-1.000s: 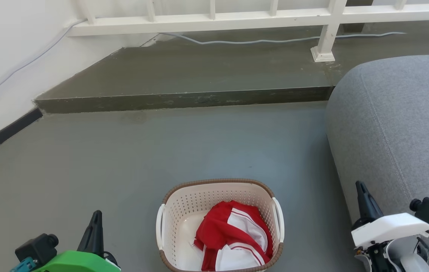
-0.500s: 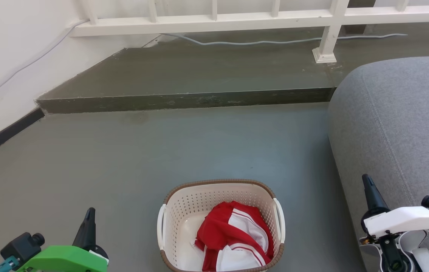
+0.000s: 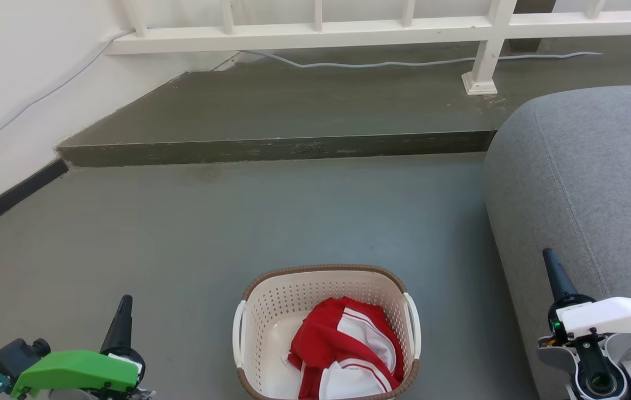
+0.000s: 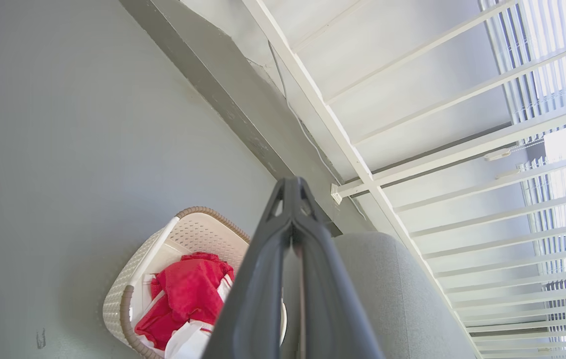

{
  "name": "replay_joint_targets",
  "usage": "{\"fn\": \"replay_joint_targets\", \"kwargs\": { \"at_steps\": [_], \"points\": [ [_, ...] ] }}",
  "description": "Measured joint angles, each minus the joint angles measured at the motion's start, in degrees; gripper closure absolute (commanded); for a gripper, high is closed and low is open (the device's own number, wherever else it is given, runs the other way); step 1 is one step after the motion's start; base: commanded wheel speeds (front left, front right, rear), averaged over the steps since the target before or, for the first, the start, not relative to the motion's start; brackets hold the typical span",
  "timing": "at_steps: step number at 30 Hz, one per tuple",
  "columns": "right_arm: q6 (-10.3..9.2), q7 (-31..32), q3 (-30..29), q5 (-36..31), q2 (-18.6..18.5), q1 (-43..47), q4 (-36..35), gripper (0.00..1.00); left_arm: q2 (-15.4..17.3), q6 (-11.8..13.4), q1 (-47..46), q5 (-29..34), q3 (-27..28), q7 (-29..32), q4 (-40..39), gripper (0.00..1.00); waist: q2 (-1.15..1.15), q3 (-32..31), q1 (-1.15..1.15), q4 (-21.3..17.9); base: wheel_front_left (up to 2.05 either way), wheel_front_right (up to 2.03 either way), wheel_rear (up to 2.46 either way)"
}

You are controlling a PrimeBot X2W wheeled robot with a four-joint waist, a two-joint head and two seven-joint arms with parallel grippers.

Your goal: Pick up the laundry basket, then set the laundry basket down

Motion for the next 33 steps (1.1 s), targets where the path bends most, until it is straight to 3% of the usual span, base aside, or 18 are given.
{"fn": "replay_joint_targets", "kwargs": {
  "at_steps": [33],
  "points": [
    [4.71,5.5,-6.6,24.9,1.1,-3.6,2.0,1.00,-0.9,-5.0,-4.0,-25.7,5.9,5.1,4.0,1.00,0.00,-0.5,0.00,0.7,0.00,0.00,0.00]
  ]
}}
